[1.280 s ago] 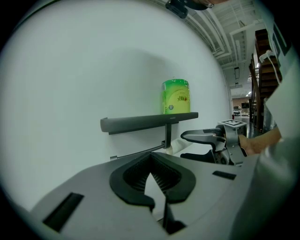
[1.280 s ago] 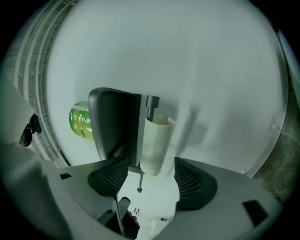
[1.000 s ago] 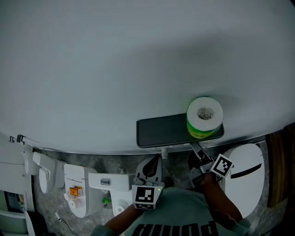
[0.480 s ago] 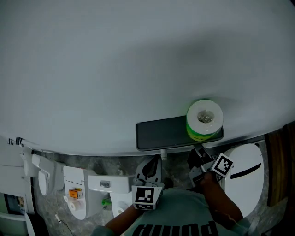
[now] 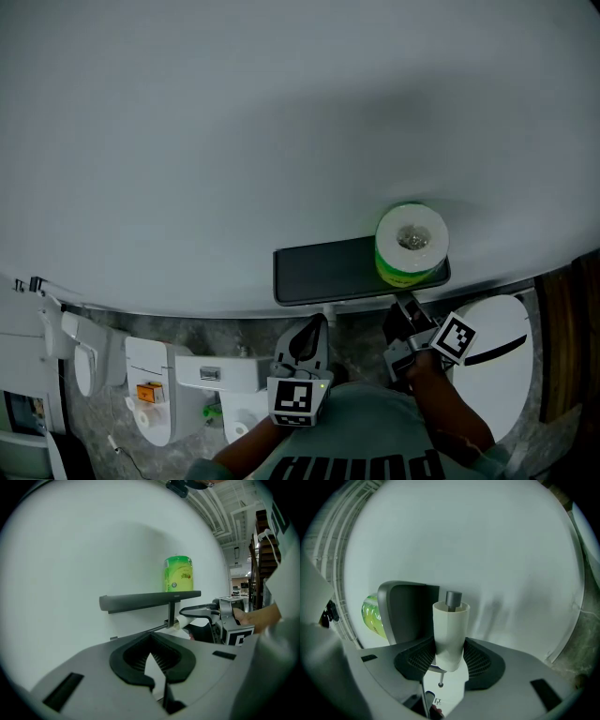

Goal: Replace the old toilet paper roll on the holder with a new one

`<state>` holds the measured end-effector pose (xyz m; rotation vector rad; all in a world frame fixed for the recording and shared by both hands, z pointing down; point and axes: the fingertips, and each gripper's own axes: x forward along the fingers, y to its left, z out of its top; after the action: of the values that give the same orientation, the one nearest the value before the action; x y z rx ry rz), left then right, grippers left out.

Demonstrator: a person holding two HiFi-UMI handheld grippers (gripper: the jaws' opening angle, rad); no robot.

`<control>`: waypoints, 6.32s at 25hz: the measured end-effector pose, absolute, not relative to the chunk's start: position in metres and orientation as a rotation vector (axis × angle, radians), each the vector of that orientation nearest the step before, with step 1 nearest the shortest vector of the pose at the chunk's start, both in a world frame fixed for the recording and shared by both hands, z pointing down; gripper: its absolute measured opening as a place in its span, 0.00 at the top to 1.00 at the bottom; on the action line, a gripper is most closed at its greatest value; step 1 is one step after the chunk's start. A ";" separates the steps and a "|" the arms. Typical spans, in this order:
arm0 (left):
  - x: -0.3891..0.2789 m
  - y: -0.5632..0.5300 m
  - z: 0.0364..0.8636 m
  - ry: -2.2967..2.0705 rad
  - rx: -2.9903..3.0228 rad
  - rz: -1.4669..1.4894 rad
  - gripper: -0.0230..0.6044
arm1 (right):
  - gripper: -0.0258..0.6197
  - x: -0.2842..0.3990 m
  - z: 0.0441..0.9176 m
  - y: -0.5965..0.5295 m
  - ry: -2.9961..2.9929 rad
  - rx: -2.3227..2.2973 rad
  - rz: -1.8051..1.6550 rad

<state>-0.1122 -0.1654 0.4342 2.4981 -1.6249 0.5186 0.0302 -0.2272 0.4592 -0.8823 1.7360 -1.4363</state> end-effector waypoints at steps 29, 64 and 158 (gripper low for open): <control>-0.030 -0.156 0.424 -1.645 2.526 0.431 0.96 | 0.66 0.135 0.458 -0.217 1.721 -0.966 -1.386; -0.111 -0.140 0.391 -1.638 2.557 0.265 0.96 | 0.66 0.013 0.309 -0.143 2.452 -1.258 -0.699; -0.063 -0.113 0.380 -1.516 2.708 0.281 0.96 | 0.94 0.044 0.356 -0.107 2.666 -1.864 -0.281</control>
<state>-0.0632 -0.1126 0.3804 2.7076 -1.5163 0.2809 0.0436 -0.1068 0.3565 -1.8637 2.6656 -0.2809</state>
